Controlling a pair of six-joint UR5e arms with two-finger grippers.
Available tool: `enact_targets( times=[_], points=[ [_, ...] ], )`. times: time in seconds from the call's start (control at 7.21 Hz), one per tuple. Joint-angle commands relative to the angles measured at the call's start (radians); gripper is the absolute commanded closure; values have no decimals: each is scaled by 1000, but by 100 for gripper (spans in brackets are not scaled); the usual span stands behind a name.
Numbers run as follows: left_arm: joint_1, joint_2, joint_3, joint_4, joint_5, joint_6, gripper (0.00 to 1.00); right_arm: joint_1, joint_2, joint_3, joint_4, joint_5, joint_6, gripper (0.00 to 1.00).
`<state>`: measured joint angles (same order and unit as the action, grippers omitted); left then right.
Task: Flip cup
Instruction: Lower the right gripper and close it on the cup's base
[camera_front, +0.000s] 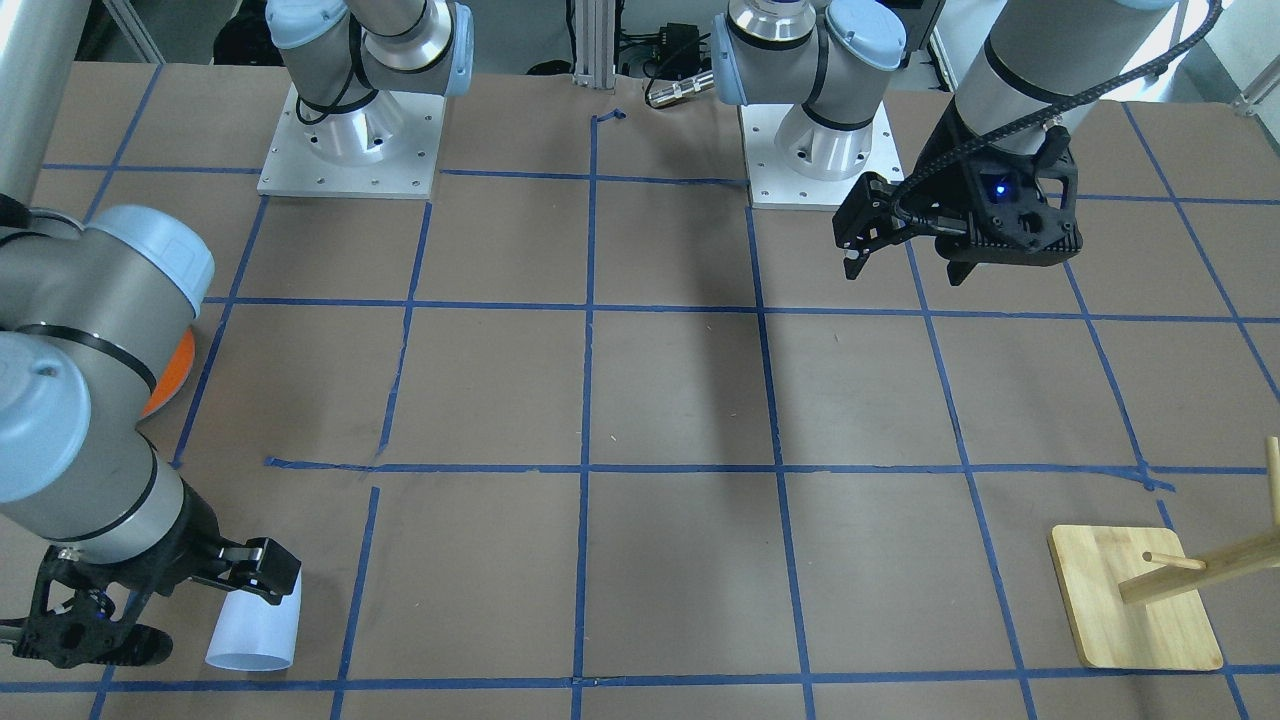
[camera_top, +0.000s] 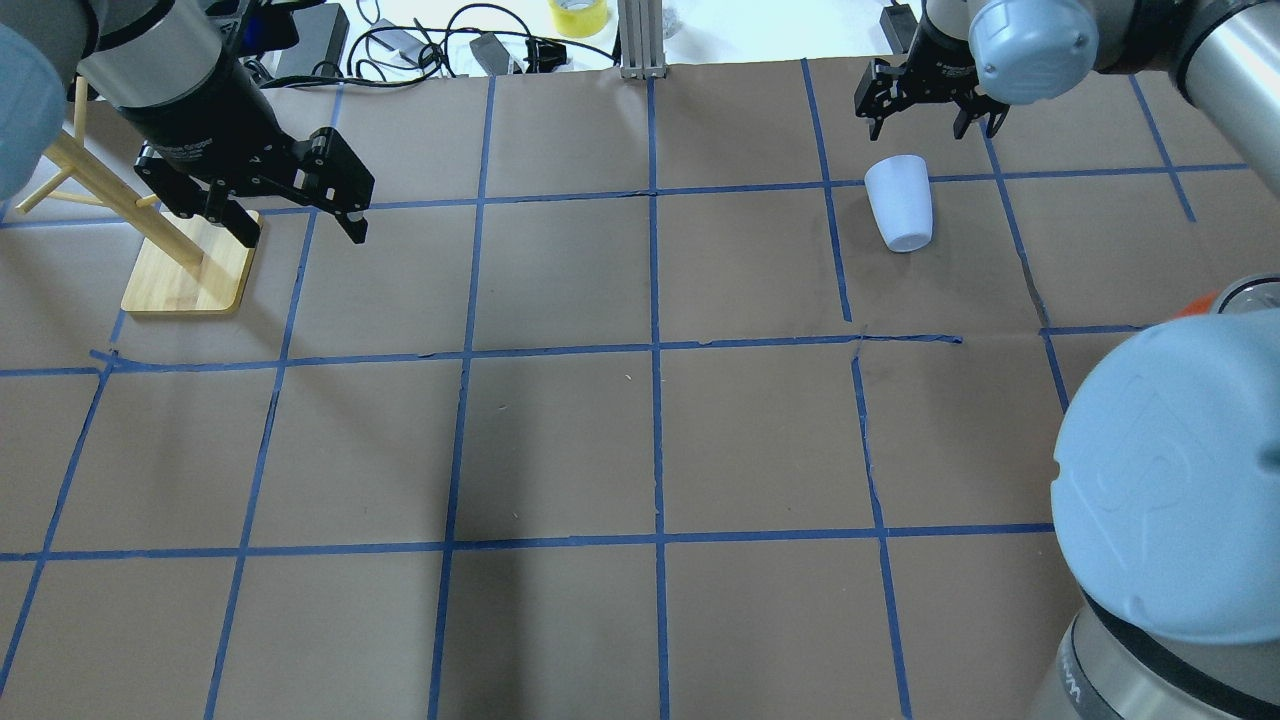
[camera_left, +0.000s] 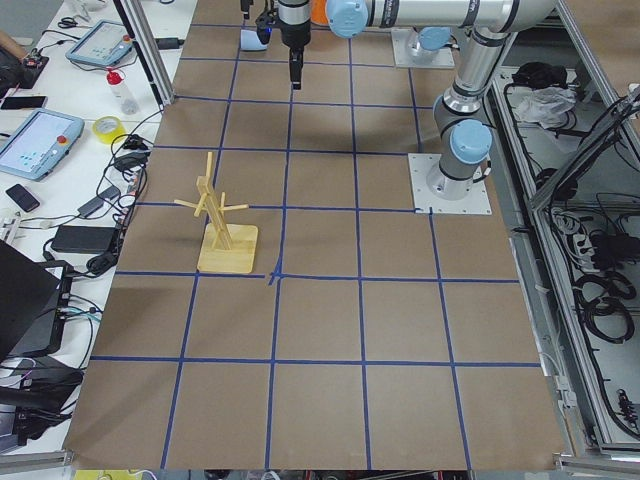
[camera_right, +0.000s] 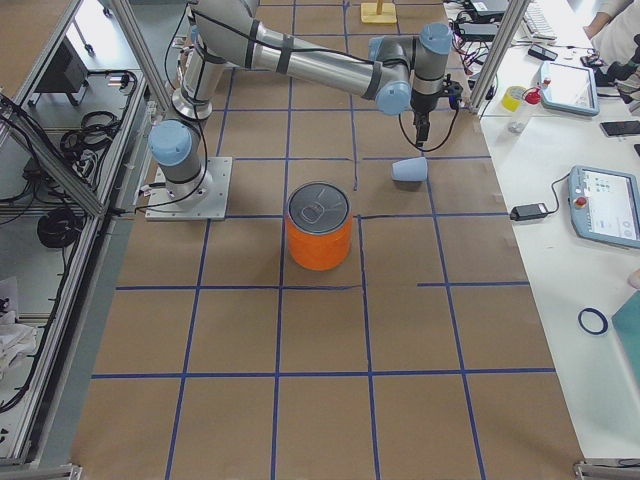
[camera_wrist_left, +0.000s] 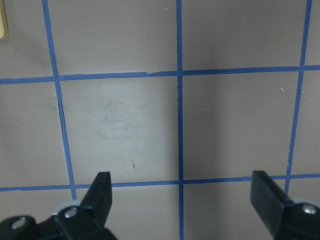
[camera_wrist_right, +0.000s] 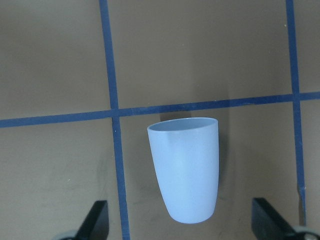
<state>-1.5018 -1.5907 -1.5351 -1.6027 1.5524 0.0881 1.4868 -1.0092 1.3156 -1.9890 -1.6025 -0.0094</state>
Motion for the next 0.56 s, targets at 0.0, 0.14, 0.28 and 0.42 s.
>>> enact_targets(
  times=[0.0, 0.14, 0.28, 0.42],
  points=[
    [2, 0, 1, 1, 0, 1, 0, -5, 64, 26, -95, -1, -4, 0],
    [2, 0, 1, 1, 0, 1, 0, -13, 78, 39, -117, 1, -4, 0],
    [2, 0, 1, 1, 0, -1, 0, -26, 93, 42, -134, 9, -12, 0],
    [0, 0, 0, 1, 0, -1, 0, -29, 109, 42, -160, 12, -18, 0]
  ],
)
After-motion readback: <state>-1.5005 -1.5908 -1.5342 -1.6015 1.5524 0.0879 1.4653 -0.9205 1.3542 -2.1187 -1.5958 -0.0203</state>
